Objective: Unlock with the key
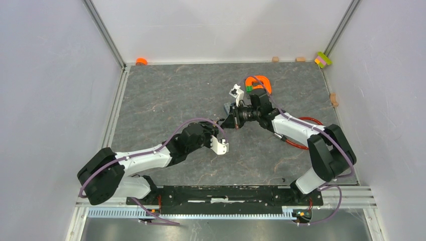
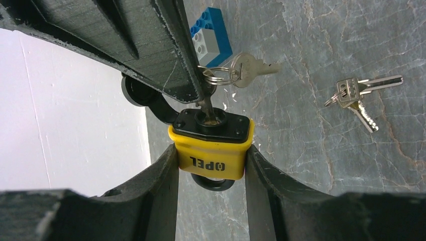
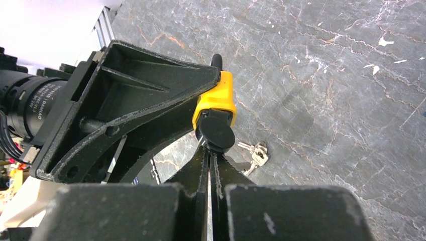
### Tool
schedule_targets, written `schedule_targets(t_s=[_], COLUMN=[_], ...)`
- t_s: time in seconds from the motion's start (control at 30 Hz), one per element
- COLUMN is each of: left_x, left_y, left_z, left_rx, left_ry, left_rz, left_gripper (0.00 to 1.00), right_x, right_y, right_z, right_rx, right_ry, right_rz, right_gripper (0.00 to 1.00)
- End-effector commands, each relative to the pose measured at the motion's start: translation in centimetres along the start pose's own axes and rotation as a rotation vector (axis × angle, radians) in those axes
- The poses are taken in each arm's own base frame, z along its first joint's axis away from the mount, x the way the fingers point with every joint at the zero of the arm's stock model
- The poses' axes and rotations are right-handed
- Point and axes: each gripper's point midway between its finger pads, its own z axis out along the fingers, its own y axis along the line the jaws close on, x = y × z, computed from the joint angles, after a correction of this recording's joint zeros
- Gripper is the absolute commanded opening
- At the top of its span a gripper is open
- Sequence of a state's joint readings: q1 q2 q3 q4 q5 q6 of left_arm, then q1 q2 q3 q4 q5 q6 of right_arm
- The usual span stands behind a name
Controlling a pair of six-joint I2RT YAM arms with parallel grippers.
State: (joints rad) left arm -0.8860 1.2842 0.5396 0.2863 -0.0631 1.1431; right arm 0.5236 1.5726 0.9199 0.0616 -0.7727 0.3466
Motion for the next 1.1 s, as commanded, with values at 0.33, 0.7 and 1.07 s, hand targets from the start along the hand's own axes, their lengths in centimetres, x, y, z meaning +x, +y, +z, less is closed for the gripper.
schedule_targets(t_s=[0.33, 0.7, 1.07], left_x=[-3.8, -3.7, -4.2], left_y=[3.1, 2.7, 3.1], left_z=[0.1, -0.2, -1.1], left_rx=[-0.108, -0.129, -0.248], left_ry=[-0.154, -0.231, -0.327], left_rz=[-0.047, -0.119, -0.073], left_gripper=[0.02, 0.02, 0.02], right_x=[-1.5, -0.5, -0.3], right_y=[3.2, 4.2, 4.2], right_z=[0.8, -0.4, -1.3], right_rx=[-0.182, -0.255, -0.191], right_ry=[-0.091, -0.142, -0.164], right_rz=[0.071, 0.122, 0.088], right_gripper=[0.00, 0.00, 0.00])
